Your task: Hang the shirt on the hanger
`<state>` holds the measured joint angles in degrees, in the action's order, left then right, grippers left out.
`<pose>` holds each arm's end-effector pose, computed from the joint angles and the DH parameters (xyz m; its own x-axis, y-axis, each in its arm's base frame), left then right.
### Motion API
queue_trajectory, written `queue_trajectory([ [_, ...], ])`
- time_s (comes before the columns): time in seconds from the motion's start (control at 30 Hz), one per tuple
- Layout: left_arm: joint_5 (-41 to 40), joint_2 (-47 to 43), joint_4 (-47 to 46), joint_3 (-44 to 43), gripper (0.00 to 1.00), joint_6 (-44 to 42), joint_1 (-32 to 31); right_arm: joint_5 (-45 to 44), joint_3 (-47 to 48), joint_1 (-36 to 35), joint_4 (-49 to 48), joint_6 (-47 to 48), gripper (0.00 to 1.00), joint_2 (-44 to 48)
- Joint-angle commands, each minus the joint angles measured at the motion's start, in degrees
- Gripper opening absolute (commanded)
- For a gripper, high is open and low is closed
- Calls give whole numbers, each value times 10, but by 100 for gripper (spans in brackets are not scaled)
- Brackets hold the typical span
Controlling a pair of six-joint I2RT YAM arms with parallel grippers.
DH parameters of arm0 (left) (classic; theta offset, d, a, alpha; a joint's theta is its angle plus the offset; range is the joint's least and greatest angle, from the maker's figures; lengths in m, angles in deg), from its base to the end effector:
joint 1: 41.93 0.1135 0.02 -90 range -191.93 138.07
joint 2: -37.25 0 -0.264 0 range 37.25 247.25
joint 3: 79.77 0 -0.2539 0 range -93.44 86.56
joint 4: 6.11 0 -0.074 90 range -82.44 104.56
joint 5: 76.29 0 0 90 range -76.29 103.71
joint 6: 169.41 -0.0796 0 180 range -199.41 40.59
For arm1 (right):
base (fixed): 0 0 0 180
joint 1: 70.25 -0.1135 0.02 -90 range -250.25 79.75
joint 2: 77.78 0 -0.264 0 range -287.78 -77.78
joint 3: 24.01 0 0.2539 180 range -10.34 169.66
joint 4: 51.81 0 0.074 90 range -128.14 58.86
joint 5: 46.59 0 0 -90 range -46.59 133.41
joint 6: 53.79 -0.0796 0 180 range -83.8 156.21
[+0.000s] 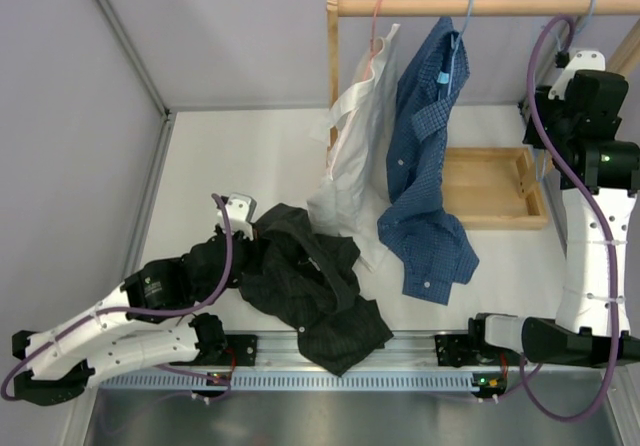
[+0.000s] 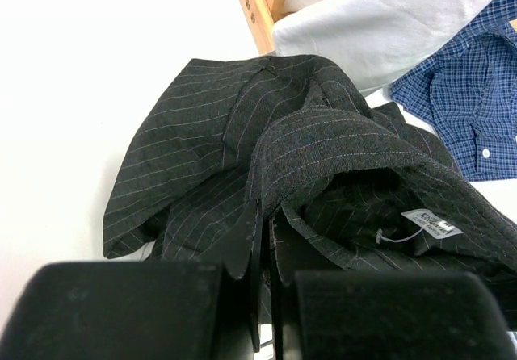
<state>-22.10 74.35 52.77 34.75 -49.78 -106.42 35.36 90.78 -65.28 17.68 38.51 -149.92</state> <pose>0.1076 -0.1173 0.3231 -0.4445 0.0005 -0.8958 0.3394 0.9255 -0.1679 0.2602 -0.0338 0.4678 -0.4579 -0.0001 -0.8890 0.1920 0.9764 -0.0990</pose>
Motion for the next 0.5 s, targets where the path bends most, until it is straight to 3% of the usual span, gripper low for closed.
queue_trajectory([
  [0.0, 3, -6, 1, 5, 0, -10, 2, 17, 6, 9, -21, -3, 31, 17],
  [0.23, 7, -18, 1, 7, 0, -7, 2, 32, -15, 9, -32, -2, 12, 22],
  [0.37, 0, -20, 1, 7, 0, -6, 2, 35, -25, 9, -34, -5, 8, 31],
  [0.47, -26, -28, 1, 7, 0, 1, 2, 44, -29, 9, -38, -8, 0, 40],
])
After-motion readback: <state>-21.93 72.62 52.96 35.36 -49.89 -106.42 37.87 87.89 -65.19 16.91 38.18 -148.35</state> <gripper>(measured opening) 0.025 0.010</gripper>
